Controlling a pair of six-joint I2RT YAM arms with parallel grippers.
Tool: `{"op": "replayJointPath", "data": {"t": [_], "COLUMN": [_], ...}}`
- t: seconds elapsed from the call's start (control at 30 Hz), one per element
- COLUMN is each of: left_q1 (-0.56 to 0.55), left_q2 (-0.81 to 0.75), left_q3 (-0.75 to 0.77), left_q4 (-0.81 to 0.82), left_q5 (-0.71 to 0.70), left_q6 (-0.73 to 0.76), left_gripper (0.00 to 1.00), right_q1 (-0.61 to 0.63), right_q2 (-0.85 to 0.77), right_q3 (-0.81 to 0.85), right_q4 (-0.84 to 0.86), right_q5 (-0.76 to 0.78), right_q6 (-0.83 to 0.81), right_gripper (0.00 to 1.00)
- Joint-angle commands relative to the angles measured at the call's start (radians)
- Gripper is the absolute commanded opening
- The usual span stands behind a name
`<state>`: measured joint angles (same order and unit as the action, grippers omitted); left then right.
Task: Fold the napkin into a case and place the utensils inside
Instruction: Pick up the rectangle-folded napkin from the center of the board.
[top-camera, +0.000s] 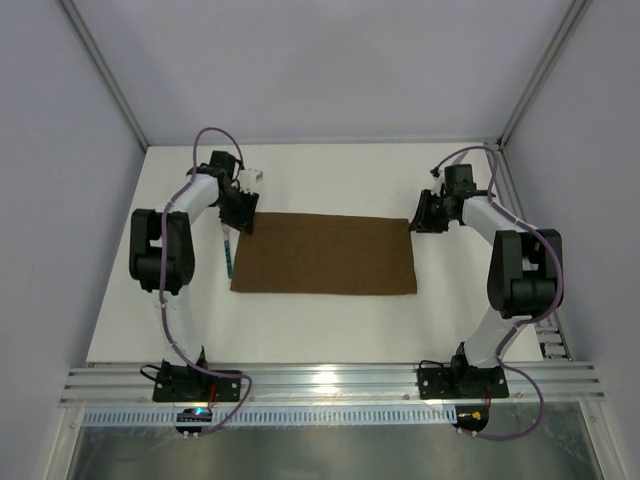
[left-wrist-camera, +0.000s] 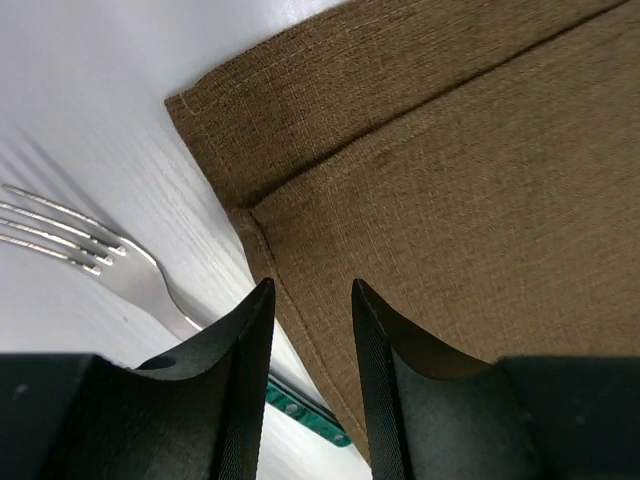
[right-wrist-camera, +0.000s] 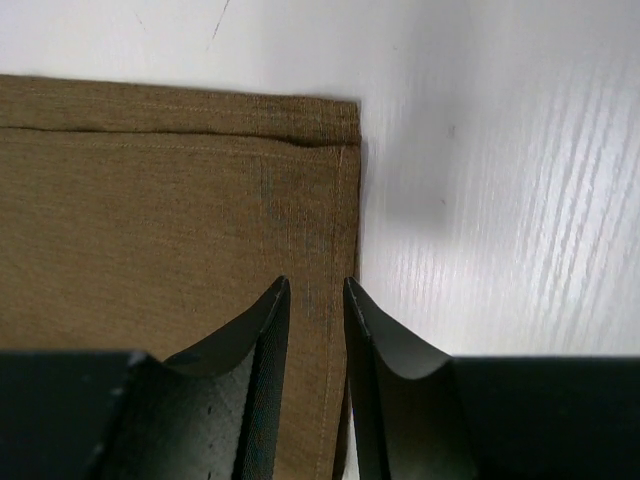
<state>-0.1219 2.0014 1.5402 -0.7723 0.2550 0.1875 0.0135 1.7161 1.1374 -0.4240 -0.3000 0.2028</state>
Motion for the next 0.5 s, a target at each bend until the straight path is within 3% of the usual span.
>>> {"op": "replayJointPath", "data": {"t": [0.0, 0.47], "left_q1": [0.007, 0.013], "left_q2": [0.031, 0.068], "left_q3": [0.057, 0.024], "left_q4": [0.028, 0.111], "left_q5": [-0.014, -0.065], "left_q6": [0.001, 0.006], "left_gripper": [0.39, 0.39], "right_q1": [0.000, 0.002], "right_q2": [0.057, 0.174], "right_q3": [0.074, 0.088], "right_q4": [0.019, 0.060], "right_q5": [-0.040, -0.056], "right_q6": [-0.043, -0.046], "right_gripper": [0.32, 0.32]}}
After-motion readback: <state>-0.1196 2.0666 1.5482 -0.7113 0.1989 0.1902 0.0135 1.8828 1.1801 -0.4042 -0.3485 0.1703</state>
